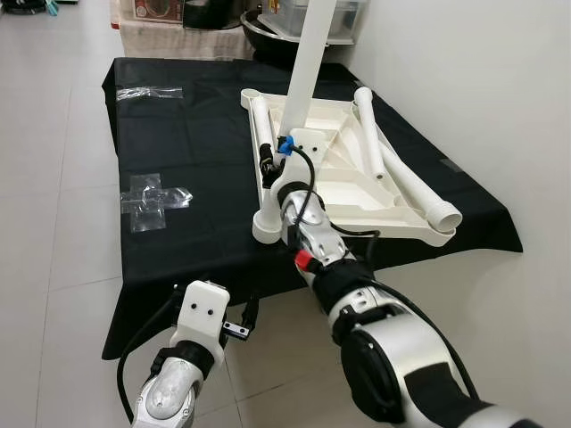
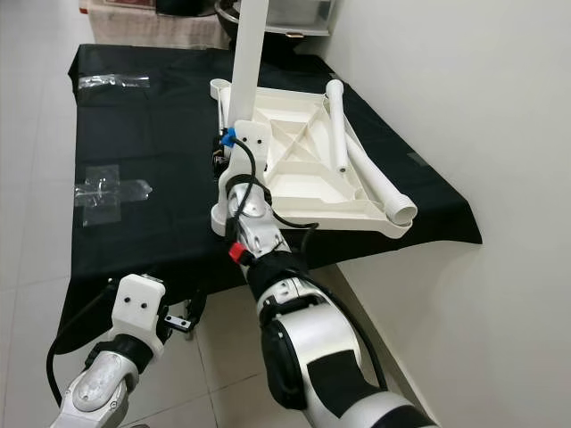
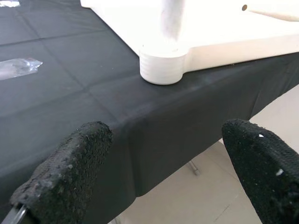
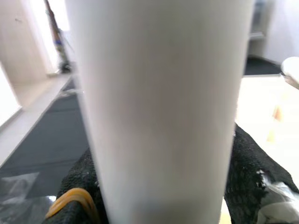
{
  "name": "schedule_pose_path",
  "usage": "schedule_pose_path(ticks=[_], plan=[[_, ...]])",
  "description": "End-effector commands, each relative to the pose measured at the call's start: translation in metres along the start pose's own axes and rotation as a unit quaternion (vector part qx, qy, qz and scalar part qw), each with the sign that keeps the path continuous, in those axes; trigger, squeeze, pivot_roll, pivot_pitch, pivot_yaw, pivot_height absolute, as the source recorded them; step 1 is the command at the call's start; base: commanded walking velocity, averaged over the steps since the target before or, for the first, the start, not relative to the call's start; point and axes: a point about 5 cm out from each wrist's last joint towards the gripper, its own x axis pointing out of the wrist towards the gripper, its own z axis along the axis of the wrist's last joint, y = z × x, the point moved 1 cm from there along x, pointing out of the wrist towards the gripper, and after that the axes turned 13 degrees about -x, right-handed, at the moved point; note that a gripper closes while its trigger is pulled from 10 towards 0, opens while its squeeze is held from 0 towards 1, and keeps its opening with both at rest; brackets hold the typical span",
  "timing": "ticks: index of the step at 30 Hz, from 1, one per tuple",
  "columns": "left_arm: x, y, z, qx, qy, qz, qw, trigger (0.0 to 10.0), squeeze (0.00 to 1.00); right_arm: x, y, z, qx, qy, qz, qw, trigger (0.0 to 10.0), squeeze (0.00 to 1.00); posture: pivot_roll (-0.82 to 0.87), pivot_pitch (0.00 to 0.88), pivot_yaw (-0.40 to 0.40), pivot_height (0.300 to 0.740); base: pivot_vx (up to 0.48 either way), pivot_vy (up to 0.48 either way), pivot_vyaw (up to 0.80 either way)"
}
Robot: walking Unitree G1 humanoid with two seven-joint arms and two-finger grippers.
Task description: Building children table
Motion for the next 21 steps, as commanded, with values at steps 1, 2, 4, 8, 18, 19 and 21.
schedule_pose_path(ticks=[1, 2, 4, 8, 18, 19, 21], plan=[[0.000, -0.002, -0.004, 0.000, 0.009, -0.004, 1.000, 10.0, 0.00, -0.006, -0.003, -0.001, -0.021, -0.031, 0.024, 0.999, 10.0, 0.00, 0.12, 0.092, -0.172, 0.740, 0.000, 0.000, 0.00], [0.000, -0.002, -0.004, 0.000, 0.009, -0.005, 1.000, 10.0, 0.00, -0.010, -0.002, -0.003, -0.019, -0.041, 0.039, 0.998, 10.0, 0.00, 0.12, 0.092, -0.172, 0.740, 0.000, 0.000, 0.00], [0.000, -0.002, -0.004, 0.000, 0.009, -0.005, 1.000, 10.0, 0.00, -0.015, 0.001, -0.007, -0.009, -0.043, 0.064, 0.997, 10.0, 0.00, 0.12, 0.086, -0.166, 0.740, 0.000, 0.000, 0.00], [0.000, -0.001, -0.005, 0.000, 0.009, -0.004, 1.000, 10.0, 0.00, -0.028, 0.007, -0.015, 0.012, -0.048, 0.116, 0.992, 10.0, 0.00, 0.12, 0.079, -0.168, 0.740, 0.000, 0.000, 0.00], [0.003, -0.001, -0.007, -0.001, 0.011, -0.003, 1.000, 10.0, 0.00, -0.052, -0.010, -0.026, -0.003, -0.049, 0.137, 0.989, 10.0, 0.00, 0.11, 0.052, -0.166, 0.740, 0.000, 0.000, 0.00], [0.003, -0.001, -0.008, -0.001, 0.012, -0.004, 1.000, 10.0, 0.00, -0.058, -0.015, -0.029, -0.007, -0.044, 0.142, 0.989, 10.0, 0.00, 0.11, 0.047, -0.162, 0.740, 0.000, 0.000, 0.00], [0.005, 0.000, -0.008, -0.001, 0.012, -0.004, 1.000, 10.0, 0.00, -0.069, -0.020, -0.035, -0.015, -0.037, 0.154, 0.987, 10.0, 0.00, 0.10, 0.041, -0.161, 0.740, 0.000, 0.000, 0.00]])
